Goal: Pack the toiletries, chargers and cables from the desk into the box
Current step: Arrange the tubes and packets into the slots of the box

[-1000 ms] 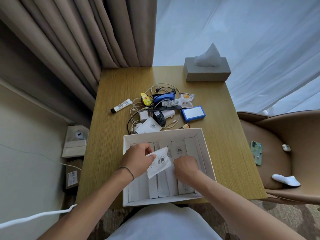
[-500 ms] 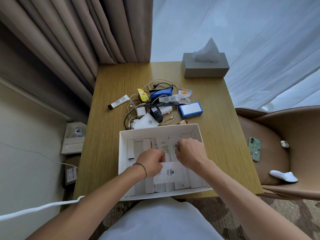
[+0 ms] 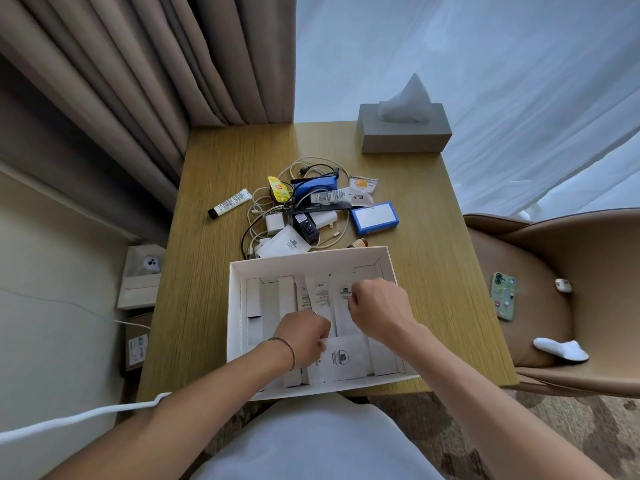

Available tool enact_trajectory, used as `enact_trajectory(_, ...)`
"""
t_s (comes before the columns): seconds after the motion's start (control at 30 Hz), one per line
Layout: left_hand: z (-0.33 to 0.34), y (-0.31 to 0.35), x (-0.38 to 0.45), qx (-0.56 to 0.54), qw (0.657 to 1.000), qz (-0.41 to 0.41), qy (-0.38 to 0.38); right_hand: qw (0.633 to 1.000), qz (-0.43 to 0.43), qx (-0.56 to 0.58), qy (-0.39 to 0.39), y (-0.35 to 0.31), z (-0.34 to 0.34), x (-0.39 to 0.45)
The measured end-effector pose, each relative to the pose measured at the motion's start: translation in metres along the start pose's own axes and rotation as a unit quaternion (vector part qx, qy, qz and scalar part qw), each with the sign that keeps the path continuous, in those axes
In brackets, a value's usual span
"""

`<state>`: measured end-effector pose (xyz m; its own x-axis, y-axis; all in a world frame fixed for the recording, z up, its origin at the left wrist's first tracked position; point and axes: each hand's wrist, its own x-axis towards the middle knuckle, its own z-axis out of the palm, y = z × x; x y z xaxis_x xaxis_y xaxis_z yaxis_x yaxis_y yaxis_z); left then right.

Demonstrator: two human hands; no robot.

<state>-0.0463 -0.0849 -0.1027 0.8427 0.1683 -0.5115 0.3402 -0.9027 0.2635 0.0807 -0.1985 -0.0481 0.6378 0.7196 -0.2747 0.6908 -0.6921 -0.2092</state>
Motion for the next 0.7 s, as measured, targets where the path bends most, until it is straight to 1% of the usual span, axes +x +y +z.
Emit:
enact_trajectory(0.07, -0.002, 0.0, 0.0, 0.022, 1.0, 0.012, 0.016, 1.0, 0.001, 0.001, -0.001, -0.001, -0.002, 0.001)
enact_trajectory(0.17, -0.005, 0.0, -0.001, 0.036, 0.997, 0.024, 0.066, 1.0, -0.004, 0.007, 0.004, -0.003, -0.006, 0.003)
enact_trajectory(0.23, -0.013, -0.001, -0.005, 0.024, 0.992, 0.039, 0.117, 1.0, -0.013, 0.015, 0.02, -0.004, -0.009, 0.007)
enact_trajectory(0.33, -0.034, -0.003, -0.011, -0.013, 0.976, 0.063, 0.208, 0.999, -0.018, 0.025, 0.033, -0.009, -0.021, 0.017)
enact_trajectory(0.43, -0.066, -0.007, -0.014, -0.046, 0.954, 0.063, 0.288, 0.998, -0.024, 0.038, 0.053, -0.014, -0.034, 0.029)
enact_trajectory(0.5, -0.087, -0.013, -0.014, -0.065, 0.941, 0.051, 0.329, 0.996, -0.027, 0.049, 0.068, -0.017, -0.042, 0.037)
enact_trajectory(0.6, -0.114, -0.025, -0.008, -0.095, 0.93, 0.011, 0.355, 0.994, -0.026, 0.064, 0.09, -0.019, -0.052, 0.048)
enact_trajectory(0.7, -0.132, -0.038, 0.003, -0.099, 0.932, -0.032, 0.347, 0.991, -0.016, 0.09, 0.095, -0.018, -0.061, 0.06)
